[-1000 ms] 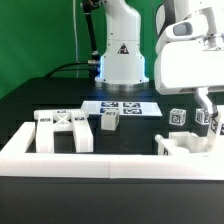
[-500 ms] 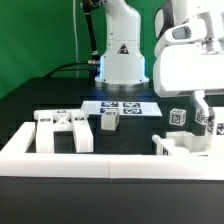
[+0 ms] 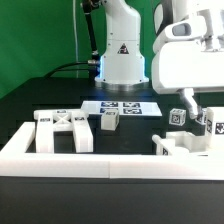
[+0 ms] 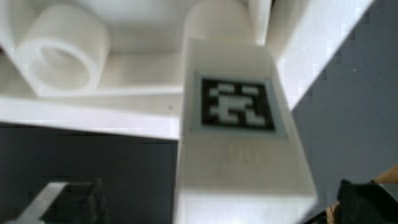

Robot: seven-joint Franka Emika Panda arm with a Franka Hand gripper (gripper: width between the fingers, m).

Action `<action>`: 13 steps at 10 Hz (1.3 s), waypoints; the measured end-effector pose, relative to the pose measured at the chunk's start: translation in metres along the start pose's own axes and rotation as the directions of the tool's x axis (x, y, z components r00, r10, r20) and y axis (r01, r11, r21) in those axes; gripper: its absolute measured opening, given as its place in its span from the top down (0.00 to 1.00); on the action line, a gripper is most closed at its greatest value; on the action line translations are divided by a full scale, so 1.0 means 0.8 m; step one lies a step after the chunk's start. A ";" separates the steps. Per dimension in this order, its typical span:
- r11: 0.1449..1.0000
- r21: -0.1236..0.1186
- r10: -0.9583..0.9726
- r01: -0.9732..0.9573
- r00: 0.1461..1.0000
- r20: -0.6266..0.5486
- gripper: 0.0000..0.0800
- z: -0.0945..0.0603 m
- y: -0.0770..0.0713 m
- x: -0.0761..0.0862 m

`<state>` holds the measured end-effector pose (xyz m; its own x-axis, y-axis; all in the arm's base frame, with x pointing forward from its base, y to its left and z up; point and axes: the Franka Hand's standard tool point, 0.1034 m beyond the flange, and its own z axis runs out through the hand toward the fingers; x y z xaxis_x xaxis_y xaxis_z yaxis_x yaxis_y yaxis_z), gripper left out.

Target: Assemble chair

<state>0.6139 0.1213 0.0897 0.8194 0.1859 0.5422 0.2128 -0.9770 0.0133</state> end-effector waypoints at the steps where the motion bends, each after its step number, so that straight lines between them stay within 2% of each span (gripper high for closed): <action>1: 1.000 -0.001 -0.007 0.007 1.000 -0.001 0.19 -0.002 0.002 0.000; 5: 1.000 -0.002 -0.014 0.014 1.000 0.013 0.19 -0.020 0.009 0.015; 8: 1.000 0.008 -0.015 0.015 0.997 0.072 0.19 -0.016 0.006 0.009; 9: 1.000 0.023 -0.012 0.008 0.986 0.166 0.19 -0.010 0.001 0.003; 11: 0.999 0.053 -0.018 -0.001 0.936 0.352 0.19 -0.006 -0.008 0.003; 12: 0.998 0.057 -0.019 -0.003 0.922 0.387 0.19 -0.003 -0.008 0.006; 13: 0.998 0.067 -0.023 -0.010 0.881 0.473 0.19 -0.003 -0.008 -0.002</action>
Offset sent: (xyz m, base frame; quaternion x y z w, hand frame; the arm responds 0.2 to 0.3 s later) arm -0.0012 -0.0072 0.0176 0.0026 -0.0319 -0.0023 0.9995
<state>0.6096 0.1271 0.0907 0.9685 0.2357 0.0798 0.2400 -0.9695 -0.0488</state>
